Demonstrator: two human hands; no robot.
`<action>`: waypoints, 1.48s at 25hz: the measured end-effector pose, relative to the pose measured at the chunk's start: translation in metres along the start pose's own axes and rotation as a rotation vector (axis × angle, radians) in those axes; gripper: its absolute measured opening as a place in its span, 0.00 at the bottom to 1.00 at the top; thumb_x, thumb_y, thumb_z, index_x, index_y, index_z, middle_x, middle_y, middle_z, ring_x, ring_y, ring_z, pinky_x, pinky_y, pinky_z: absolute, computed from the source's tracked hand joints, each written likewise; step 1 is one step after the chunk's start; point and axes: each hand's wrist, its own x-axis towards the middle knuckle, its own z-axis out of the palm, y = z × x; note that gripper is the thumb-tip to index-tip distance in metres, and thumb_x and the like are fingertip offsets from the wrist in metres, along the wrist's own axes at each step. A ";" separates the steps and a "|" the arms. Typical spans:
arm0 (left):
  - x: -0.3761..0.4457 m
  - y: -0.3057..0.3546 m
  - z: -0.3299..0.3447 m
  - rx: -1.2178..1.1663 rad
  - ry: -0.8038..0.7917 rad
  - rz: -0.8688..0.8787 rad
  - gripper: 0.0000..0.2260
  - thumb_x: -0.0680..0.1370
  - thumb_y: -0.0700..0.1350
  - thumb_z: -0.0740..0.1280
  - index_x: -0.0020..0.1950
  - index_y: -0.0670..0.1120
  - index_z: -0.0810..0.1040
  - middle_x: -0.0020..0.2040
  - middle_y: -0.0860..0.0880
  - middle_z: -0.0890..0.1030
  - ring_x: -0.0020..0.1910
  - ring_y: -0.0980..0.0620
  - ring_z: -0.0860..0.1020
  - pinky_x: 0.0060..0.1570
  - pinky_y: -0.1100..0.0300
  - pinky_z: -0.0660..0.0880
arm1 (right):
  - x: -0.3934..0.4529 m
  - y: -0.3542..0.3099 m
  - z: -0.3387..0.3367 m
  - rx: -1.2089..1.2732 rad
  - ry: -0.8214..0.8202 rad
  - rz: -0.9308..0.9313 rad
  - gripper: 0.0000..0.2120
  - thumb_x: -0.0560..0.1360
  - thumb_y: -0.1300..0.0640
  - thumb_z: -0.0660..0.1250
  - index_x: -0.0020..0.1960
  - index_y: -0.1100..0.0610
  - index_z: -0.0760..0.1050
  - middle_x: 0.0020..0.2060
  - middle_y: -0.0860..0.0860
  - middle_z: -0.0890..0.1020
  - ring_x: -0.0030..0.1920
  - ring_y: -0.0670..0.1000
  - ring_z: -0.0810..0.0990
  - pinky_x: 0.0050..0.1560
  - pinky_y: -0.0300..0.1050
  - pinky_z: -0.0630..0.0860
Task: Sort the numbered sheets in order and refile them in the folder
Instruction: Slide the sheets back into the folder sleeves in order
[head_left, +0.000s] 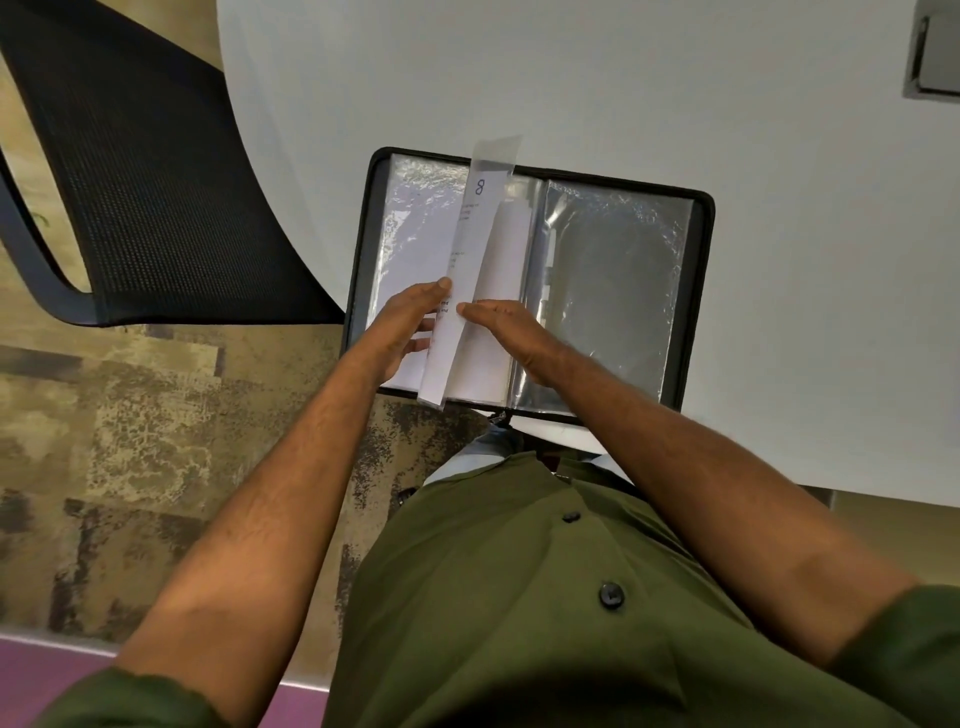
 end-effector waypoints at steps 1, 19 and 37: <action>0.000 -0.002 0.000 0.004 0.011 -0.003 0.23 0.79 0.63 0.67 0.68 0.50 0.78 0.61 0.50 0.82 0.58 0.49 0.81 0.58 0.52 0.77 | 0.000 0.000 0.000 -0.015 -0.014 0.003 0.19 0.82 0.43 0.64 0.66 0.53 0.80 0.61 0.45 0.81 0.58 0.44 0.77 0.64 0.41 0.69; 0.021 -0.036 -0.014 0.640 0.587 0.039 0.32 0.79 0.48 0.70 0.79 0.46 0.61 0.74 0.44 0.71 0.69 0.40 0.73 0.64 0.45 0.75 | -0.012 0.084 -0.062 -0.640 0.175 -0.187 0.21 0.81 0.53 0.65 0.73 0.47 0.72 0.74 0.50 0.72 0.73 0.52 0.71 0.74 0.57 0.70; 0.043 -0.003 0.257 1.288 -0.107 0.591 0.30 0.77 0.53 0.68 0.77 0.44 0.66 0.78 0.39 0.66 0.75 0.38 0.65 0.71 0.41 0.68 | -0.150 0.184 -0.273 -0.454 0.866 0.028 0.26 0.82 0.55 0.66 0.78 0.54 0.66 0.81 0.53 0.60 0.79 0.55 0.61 0.77 0.53 0.63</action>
